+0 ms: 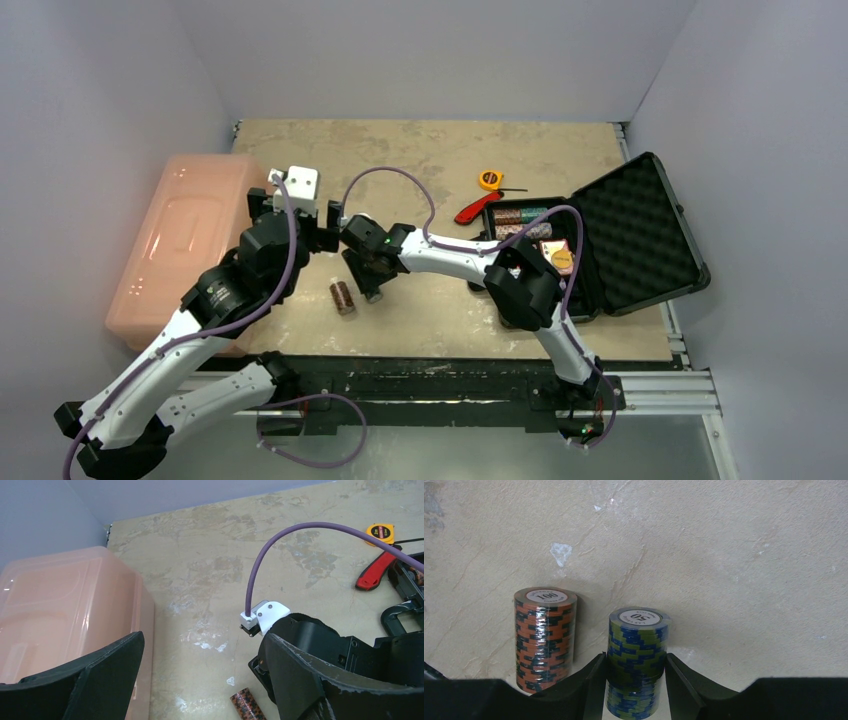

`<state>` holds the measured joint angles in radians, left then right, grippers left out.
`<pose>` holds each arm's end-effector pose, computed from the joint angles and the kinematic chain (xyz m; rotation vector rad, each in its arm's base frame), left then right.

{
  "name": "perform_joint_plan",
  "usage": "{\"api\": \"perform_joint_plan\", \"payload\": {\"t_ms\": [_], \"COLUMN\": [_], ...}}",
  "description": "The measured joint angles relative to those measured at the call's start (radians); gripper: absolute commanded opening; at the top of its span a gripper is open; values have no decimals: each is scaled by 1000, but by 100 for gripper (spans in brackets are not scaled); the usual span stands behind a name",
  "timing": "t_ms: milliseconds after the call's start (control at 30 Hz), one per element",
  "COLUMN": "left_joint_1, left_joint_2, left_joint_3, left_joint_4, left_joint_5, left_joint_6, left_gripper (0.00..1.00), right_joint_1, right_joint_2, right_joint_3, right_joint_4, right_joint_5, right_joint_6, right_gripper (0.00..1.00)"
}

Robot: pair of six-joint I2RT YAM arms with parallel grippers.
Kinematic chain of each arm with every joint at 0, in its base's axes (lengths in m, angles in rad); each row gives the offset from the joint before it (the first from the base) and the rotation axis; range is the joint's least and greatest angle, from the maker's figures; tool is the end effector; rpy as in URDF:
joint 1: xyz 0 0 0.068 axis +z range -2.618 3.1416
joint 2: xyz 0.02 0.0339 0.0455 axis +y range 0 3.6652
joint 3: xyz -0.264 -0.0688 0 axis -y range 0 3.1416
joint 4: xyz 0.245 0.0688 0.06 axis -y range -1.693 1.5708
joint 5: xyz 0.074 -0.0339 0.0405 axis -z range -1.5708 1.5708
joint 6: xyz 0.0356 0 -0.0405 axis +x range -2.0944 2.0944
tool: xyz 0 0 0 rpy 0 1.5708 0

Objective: Pack up texas hold em set

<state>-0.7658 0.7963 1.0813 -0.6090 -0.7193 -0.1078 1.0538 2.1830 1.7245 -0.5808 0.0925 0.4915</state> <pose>0.1238 -0.0865 0.3966 0.1177 1.8093 0.0639 0.2369 0.4099 0.1806 -0.7078 2.5718 0.4184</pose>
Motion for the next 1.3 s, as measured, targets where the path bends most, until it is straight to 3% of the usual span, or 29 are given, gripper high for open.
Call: {"api": "perform_joint_plan", "payload": {"t_ms": [233,500,867,1133,1300], "left_joint_1": [2,3,5,5,5], "left_joint_2": [0,-4,-17,-17,-17], "left_joint_3": [0,0,0,0,0], "left_joint_4": [0,-1,-8,-11,-14], "left_joint_5": [0,0,2,17,32], "left_joint_6": [0,0,-1,-4,-4], "left_gripper": [90,90,90,89,89], "right_joint_1": [0,1,-5,-66,-185], "right_joint_2": [0,-24,-237,-445,-632], "right_joint_3": [2,-19,-79,-270,-465], "right_joint_4": [-2,-13,-67,-89,-89], "right_joint_5": [2,28,77,151,188], "right_joint_6": [0,-3,21,141,263], "right_gripper": [29,29,28,12,7]}}
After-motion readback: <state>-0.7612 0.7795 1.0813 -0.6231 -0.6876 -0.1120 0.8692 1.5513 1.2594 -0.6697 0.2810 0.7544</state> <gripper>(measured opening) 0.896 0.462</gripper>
